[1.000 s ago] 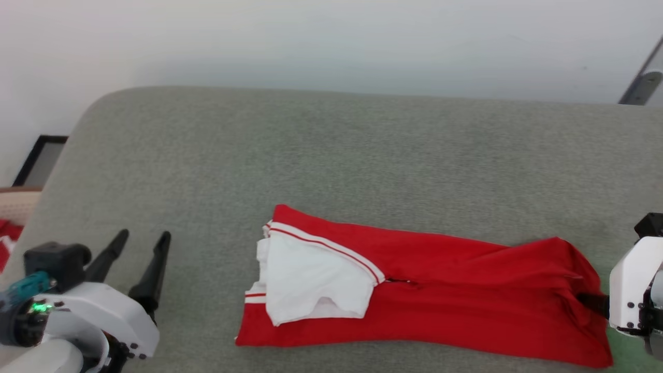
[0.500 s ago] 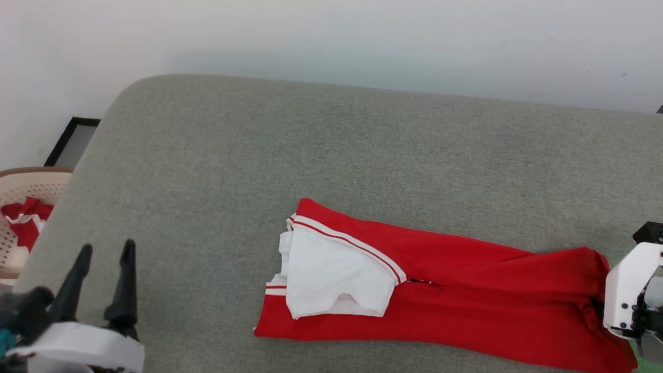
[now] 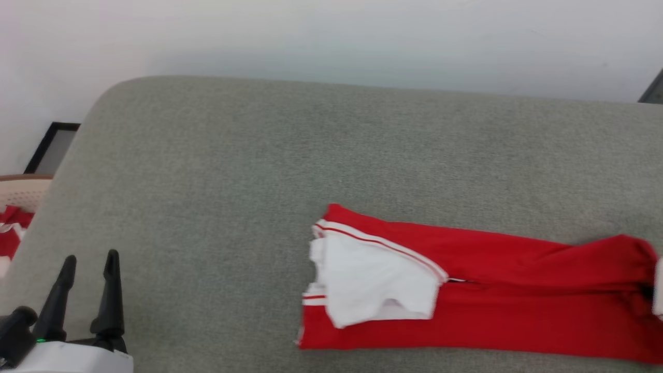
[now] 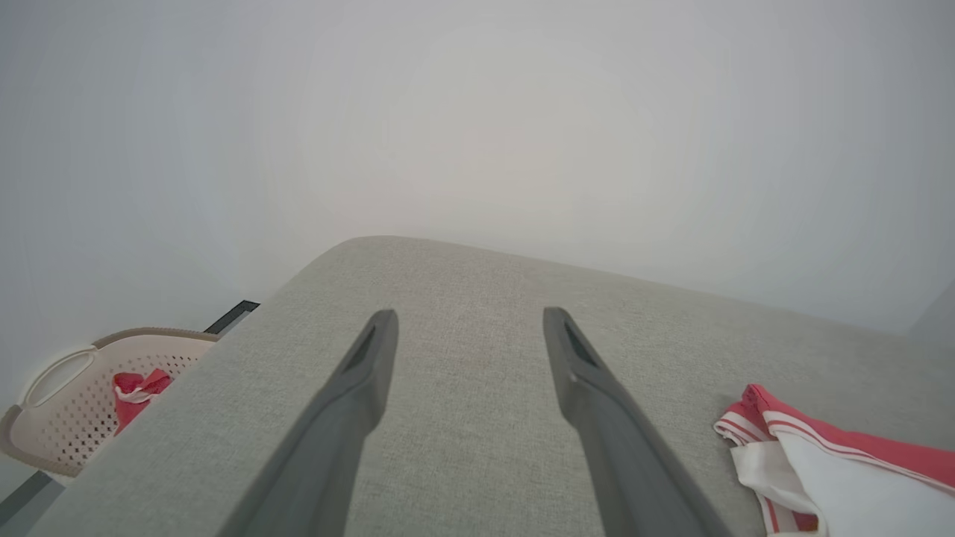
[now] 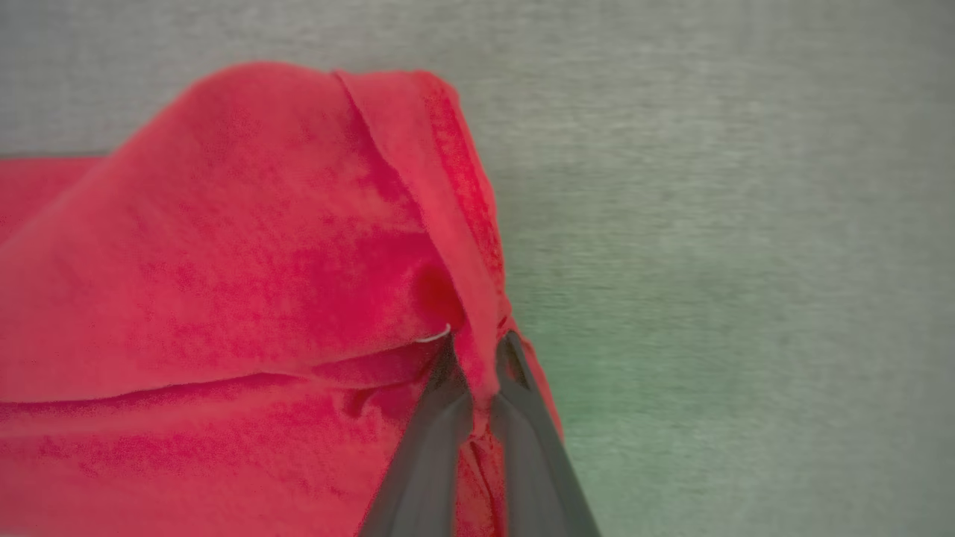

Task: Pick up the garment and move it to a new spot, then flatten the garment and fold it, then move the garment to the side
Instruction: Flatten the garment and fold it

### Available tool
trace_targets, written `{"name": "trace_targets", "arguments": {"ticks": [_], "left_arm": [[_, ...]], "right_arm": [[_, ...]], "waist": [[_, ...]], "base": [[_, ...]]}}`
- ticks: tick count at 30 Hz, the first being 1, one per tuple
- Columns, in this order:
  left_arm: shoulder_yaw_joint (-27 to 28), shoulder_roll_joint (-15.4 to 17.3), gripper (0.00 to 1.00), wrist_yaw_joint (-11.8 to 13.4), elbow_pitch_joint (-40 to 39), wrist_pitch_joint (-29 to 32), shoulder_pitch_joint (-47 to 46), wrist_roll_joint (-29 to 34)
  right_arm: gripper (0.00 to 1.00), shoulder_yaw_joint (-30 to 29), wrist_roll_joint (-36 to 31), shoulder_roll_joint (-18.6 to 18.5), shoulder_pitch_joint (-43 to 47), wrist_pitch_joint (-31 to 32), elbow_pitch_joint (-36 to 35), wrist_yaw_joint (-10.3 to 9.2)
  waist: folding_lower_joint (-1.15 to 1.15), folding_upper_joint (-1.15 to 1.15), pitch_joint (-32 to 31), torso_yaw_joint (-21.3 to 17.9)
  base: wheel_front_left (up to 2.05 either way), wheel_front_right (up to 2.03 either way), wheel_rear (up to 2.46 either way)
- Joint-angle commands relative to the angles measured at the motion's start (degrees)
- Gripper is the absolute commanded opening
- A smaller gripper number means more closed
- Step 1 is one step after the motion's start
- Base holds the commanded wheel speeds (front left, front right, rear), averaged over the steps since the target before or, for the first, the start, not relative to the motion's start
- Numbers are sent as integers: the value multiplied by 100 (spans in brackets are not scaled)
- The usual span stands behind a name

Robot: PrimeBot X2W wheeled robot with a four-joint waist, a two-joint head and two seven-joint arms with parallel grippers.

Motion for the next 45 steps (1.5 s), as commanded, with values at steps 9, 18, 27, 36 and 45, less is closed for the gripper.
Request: {"name": "trace_targets", "arguments": {"ticks": [9, 18, 27, 36, 45], "left_arm": [[148, -262, 100, -327, 206, 4, 7, 266], [289, -416, 100, -398, 289, 4, 222, 295], [199, -463, 100, -441, 329, 29, 164, 255], [-177, -622, 100, -555, 528, 90, -275, 362], [-416, -778, 100, -694, 826, 94, -662, 366]], "right_arm": [[0, -320, -428, -394, -296, -138, 228, -13], [0, 171, 285, -58, -84, 308, -886, -12], [0, 799, 873, 704, 263, 795, -2573, -12], [0, 1629, 801, 1761, -63, 466, -2380, -12], [0, 2182, 563, 2200, -482, -186, -936, -12]], "waist": [[0, 0, -19, -358], [0, 0, -220, -659], [0, 0, -310, -558], [0, 0, -215, -54], [0, 0, -160, 333]], "base": [[0, 0, 0], [0, 0, 0], [0, 0, 0], [0, 0, 0], [0, 0, 0]]}}
